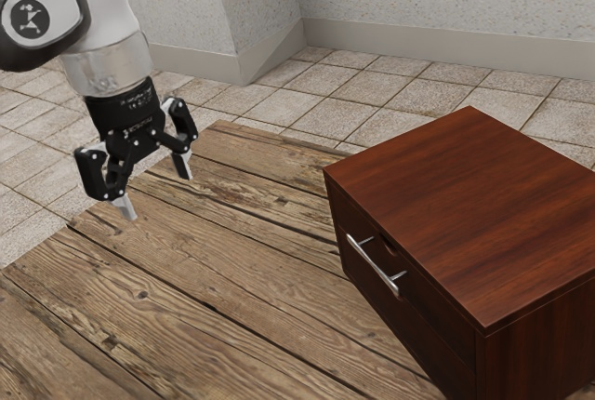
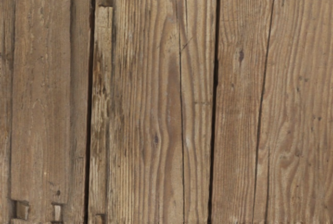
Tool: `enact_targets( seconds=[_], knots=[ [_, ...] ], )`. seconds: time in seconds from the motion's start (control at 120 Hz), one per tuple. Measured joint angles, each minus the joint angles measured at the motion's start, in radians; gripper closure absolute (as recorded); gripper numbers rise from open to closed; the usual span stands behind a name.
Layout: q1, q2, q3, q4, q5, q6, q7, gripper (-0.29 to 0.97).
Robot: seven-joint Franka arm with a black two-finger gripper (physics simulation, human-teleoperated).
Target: Pull the drawer handle with one arm to open the drawer
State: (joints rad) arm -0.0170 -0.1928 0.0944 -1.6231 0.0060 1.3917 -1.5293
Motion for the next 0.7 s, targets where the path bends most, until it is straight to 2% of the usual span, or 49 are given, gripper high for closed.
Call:
enact_targets(
  seconds=[0.158,0.283,0.375,0.467,0.55,0.7],
  knots=[
    [-0.037,0.001,0.000,-0.081,0.004,0.064,-0.031,0.00],
    [-0.145,-0.004,0.003,-0.099,0.002,0.105,-0.051,0.00],
    [-0.190,0.004,0.005,-0.119,-0.002,0.166,-0.062,0.00],
    [-0.207,0.000,0.005,-0.184,-0.012,0.249,-0.071,0.00],
    [-0.213,-0.069,0.003,-0.298,-0.020,0.333,-0.078,0.00],
    [-0.236,-0.066,0.001,-0.334,-0.040,0.453,-0.084,0.00]
  ],
)
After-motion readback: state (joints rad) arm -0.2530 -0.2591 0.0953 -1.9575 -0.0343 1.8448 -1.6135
